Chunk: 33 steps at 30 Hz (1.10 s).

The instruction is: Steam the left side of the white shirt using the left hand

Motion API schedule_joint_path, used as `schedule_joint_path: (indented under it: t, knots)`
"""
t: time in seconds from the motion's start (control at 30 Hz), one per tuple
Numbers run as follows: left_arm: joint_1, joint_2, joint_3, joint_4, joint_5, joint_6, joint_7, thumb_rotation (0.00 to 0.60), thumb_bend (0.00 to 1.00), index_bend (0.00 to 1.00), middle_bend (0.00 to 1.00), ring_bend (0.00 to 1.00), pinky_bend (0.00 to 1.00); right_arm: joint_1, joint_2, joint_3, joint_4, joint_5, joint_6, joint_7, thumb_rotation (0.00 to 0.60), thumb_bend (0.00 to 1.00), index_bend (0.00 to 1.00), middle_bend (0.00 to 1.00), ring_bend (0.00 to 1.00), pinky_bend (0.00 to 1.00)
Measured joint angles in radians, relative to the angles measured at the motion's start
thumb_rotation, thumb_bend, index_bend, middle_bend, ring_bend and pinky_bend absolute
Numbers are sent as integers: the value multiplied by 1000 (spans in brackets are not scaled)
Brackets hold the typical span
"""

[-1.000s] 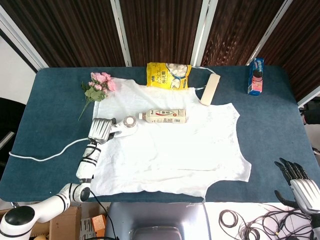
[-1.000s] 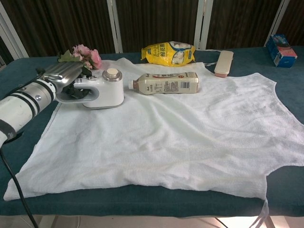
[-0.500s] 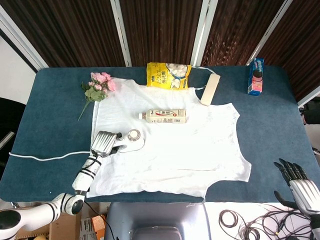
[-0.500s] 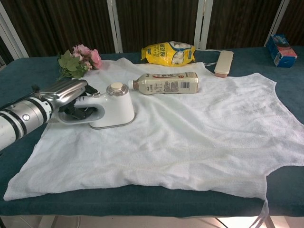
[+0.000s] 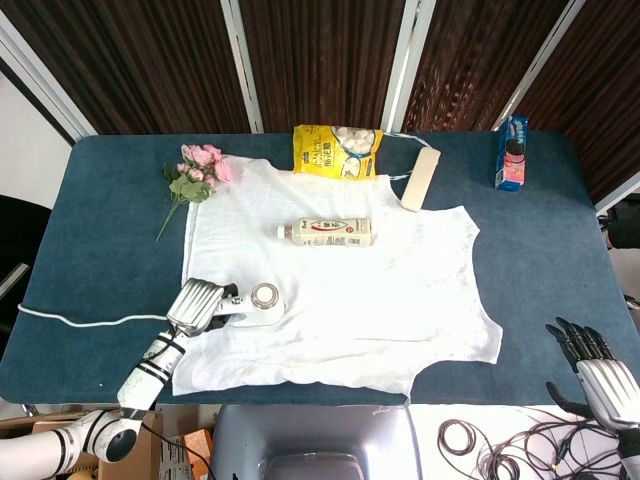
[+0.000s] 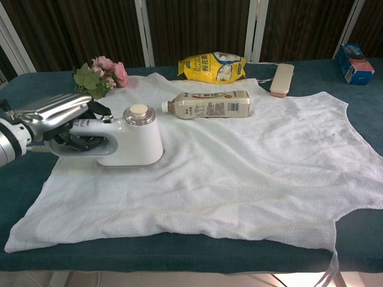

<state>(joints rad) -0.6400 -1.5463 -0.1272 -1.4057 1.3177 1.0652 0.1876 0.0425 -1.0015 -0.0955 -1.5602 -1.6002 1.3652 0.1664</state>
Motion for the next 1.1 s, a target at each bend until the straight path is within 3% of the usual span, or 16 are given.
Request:
schedule_joint_path:
  t: [0.33, 0.5, 0.63, 0.9, 1.1]
  knots:
    - [-67, -72, -103, 244, -113, -65, -14, 600, 536, 694, 847, 916, 832, 3, 5, 1, 3, 5, -6, 14, 600, 309, 0, 0, 0, 0]
    - [-88, -112, -121, 389, -142, -105, -49, 600, 536, 694, 847, 910, 831, 3, 8, 3, 7, 11, -7, 24, 600, 310, 0, 0, 0, 0]
    - [-86, -127, -103, 452, -137, -137, -105, 600, 537, 694, 846, 908, 831, 3, 5, 2, 6, 9, -9, 17, 600, 310, 0, 0, 0, 0]
    - [-42, -102, -44, 422, -88, -143, -171, 600, 536, 694, 846, 907, 831, 3, 0, 1, 0, 8, -10, -1, 600, 309, 0, 0, 0, 0]
    - [-2, -28, -5, 271, -41, -108, -194, 600, 536, 694, 846, 908, 831, 4, -2, 4, -1, 13, -13, -6, 600, 309, 0, 0, 0, 0]
